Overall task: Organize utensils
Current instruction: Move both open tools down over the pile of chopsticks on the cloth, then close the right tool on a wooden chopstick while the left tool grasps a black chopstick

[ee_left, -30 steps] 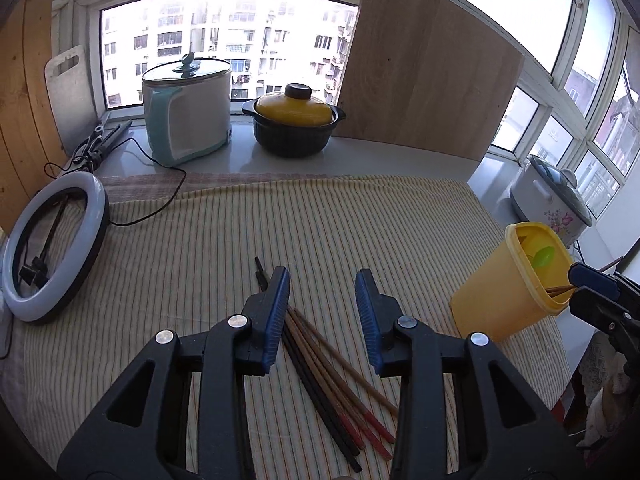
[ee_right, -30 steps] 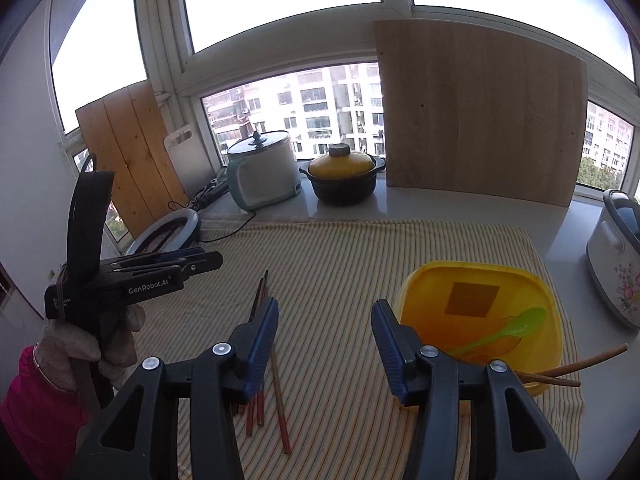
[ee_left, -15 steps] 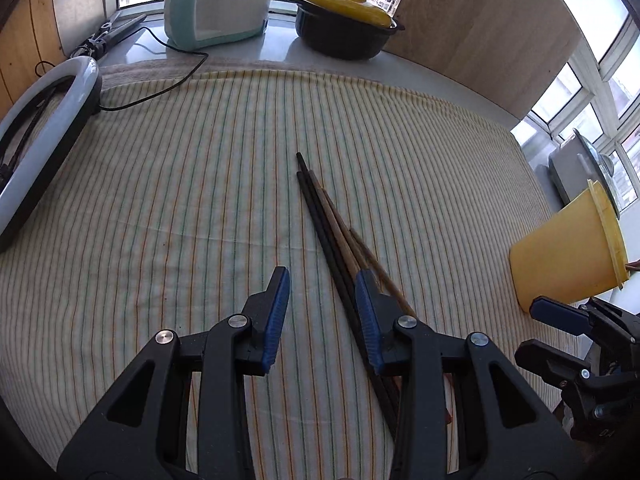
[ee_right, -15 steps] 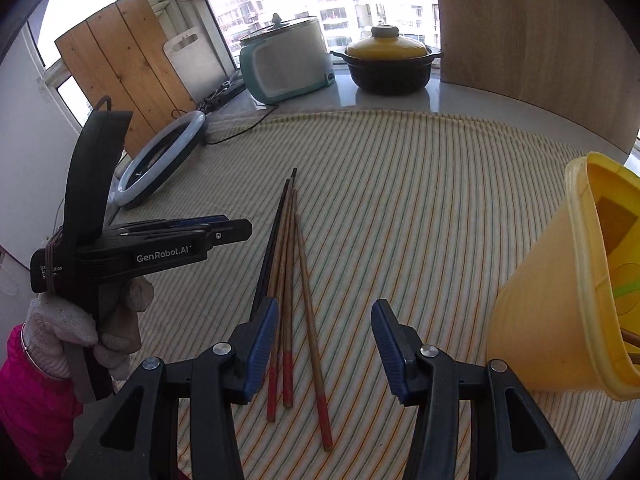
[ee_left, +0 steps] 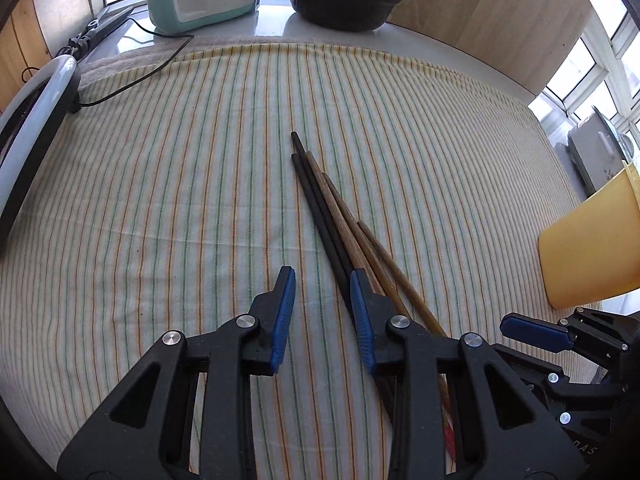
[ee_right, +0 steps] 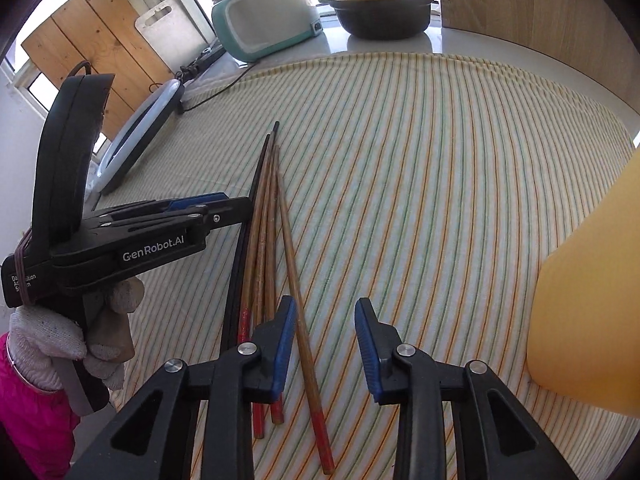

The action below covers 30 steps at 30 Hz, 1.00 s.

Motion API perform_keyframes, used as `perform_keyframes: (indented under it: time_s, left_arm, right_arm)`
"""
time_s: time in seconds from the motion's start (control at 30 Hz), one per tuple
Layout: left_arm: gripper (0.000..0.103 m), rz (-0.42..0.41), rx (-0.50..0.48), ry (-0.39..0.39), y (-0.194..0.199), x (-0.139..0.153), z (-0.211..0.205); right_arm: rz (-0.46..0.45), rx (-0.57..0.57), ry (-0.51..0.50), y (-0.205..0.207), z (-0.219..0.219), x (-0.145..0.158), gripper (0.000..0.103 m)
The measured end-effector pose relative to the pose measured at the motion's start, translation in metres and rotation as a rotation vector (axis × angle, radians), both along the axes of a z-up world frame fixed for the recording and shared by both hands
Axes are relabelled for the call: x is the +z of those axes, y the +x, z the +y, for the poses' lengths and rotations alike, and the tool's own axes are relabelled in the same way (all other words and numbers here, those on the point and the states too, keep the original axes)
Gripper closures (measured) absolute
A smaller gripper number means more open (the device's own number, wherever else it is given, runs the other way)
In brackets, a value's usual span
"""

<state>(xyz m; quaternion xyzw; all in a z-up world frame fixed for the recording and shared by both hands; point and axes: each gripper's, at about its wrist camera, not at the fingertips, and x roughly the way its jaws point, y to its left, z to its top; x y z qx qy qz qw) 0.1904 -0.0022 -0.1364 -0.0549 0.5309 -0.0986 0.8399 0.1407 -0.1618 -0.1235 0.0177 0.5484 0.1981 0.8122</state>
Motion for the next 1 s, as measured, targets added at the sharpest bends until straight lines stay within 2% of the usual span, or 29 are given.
perform_keyframes:
  time_s: [0.1,0.23,0.5,1.0]
  left_arm:
    - [0.082,-0.002,-0.004,0.01,0.001,0.001,-0.001]
    - [0.084,-0.007,-0.005,0.022,0.005,0.001,-0.004]
    - [0.093,-0.018,-0.03,0.05,0.01,0.002,-0.013]
    - [0.094,-0.005,-0.01,0.031,0.02,0.002,-0.007]
  right_arm:
    - [0.009,0.0,0.004,0.002,0.0,-0.002,0.073]
    - [0.011,0.009,0.003,0.003,0.002,-0.003,0.074]
    - [0.011,0.012,-0.014,0.009,0.007,-0.001,0.078]
    - [0.051,0.019,-0.016,0.027,0.02,-0.009,0.082]
